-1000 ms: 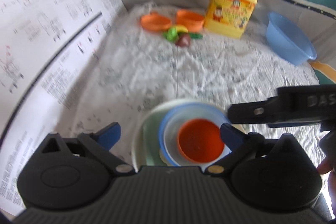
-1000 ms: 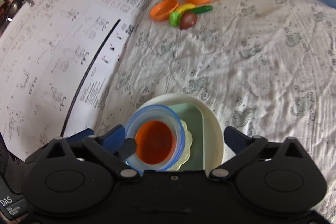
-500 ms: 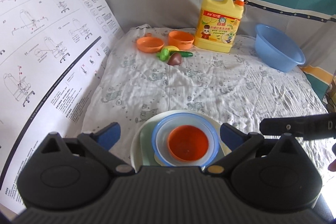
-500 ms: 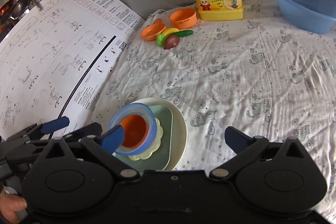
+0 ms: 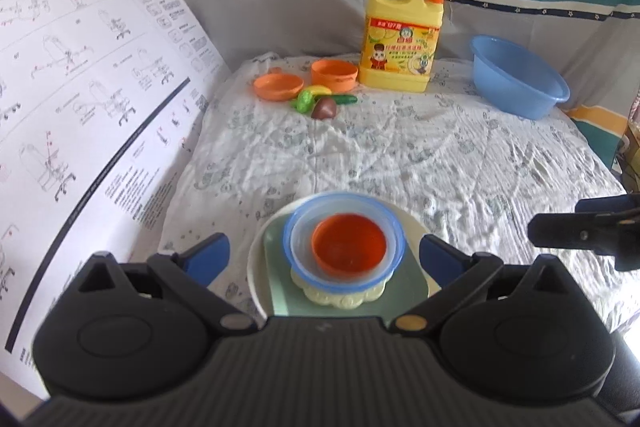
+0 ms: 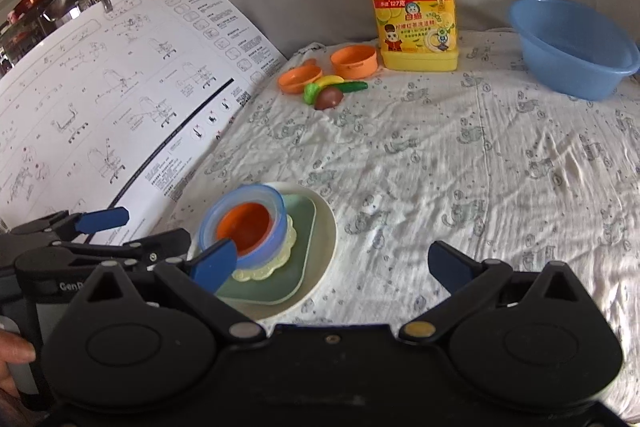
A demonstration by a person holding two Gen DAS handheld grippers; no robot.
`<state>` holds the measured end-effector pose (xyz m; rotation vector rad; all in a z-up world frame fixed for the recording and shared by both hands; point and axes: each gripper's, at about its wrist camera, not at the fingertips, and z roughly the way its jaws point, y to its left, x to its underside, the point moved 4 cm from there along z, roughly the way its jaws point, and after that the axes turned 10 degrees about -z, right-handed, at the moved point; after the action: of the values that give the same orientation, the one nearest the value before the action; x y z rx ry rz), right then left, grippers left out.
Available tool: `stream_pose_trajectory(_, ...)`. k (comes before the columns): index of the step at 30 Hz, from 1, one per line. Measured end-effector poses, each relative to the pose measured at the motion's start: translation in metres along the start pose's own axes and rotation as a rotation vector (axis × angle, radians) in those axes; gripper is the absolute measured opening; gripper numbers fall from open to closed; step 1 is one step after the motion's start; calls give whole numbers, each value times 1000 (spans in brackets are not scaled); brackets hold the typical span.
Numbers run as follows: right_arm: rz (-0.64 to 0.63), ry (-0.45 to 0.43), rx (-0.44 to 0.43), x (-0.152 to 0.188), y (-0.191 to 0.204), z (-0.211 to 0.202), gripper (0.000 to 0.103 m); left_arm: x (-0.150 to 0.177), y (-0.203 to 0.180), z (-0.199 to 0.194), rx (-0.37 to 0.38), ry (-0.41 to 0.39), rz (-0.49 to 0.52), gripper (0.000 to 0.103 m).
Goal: Organize plates and bowls
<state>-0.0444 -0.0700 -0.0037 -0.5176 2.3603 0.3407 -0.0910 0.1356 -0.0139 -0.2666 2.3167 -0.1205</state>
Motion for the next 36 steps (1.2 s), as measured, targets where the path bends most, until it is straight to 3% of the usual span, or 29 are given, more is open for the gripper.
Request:
stream_pose_trajectory(5, -61, 41, 34, 17, 7, 2, 103, 13, 8, -4, -15, -26, 1, 103)
stream_pose_trajectory(13, -153, 65, 62, 29, 23, 6, 103, 27, 17, 0, -27, -2, -17, 103)
stream_pose_trajectory(36, -81, 146, 93, 35, 11, 28, 103, 40, 25, 28, -41, 64, -20, 103)
